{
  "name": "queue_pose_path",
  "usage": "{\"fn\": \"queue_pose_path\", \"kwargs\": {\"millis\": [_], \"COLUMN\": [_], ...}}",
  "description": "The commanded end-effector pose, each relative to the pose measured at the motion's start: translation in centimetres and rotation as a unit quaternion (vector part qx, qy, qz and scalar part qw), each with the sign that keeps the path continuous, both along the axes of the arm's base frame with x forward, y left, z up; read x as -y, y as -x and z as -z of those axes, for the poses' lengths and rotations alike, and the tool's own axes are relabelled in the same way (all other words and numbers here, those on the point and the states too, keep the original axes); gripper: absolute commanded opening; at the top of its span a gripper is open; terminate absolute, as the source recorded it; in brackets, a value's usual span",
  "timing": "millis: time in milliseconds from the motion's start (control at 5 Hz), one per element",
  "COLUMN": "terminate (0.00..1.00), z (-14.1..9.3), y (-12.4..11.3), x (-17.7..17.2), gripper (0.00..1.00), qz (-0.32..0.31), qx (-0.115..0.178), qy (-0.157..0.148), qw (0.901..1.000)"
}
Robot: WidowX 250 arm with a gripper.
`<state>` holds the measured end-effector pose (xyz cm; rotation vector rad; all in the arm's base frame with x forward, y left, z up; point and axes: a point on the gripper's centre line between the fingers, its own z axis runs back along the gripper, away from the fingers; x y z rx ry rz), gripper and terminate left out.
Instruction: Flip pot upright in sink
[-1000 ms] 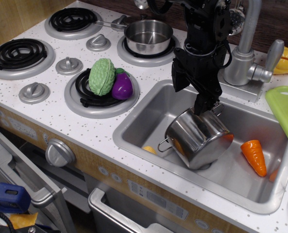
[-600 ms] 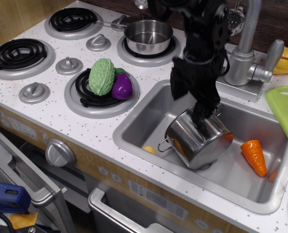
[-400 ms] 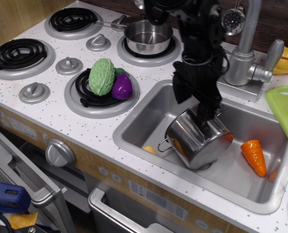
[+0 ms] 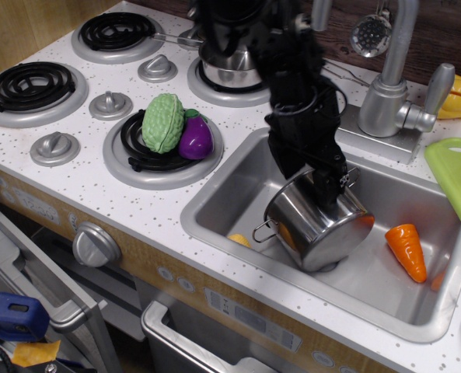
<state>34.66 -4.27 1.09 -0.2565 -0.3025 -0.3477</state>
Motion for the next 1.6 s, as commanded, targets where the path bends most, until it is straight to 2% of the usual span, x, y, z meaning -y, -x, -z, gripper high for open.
{"fn": "queue_pose_path", "kwargs": {"millis": [0, 200, 400, 600, 800, 1000, 1200, 1400], "terminate": [0.00, 0.00, 0.00, 0.00, 0.00, 0.00, 0.00, 0.00], "z": [-0.2, -0.1, -0.7, -1.3, -2.2, -2.7, -3.9, -3.5], "y": [-0.5, -0.6, -1.2, -1.1, -1.4, -1.5, -2.2, -2.6], "x": [0.0, 1.0, 2.5, 3.4, 4.6, 6.1, 8.4, 9.6], "gripper": [1.00, 1.00, 1.00, 1.00, 0.00, 0.00, 0.00, 0.00], "qz": [-0.031, -0.053, -0.091, -0.097, -0.116, -0.141, -0.174, -0.187], "qx": [0.038, 0.047, 0.057, 0.052, 0.040, 0.043, 0.034, 0.034], "qy": [0.064, 0.101, 0.158, 0.160, 0.167, 0.165, 0.093, 0.031], "qw": [0.9967, 0.9924, 0.9816, 0.9809, 0.9783, 0.9752, 0.9797, 0.9813]}}
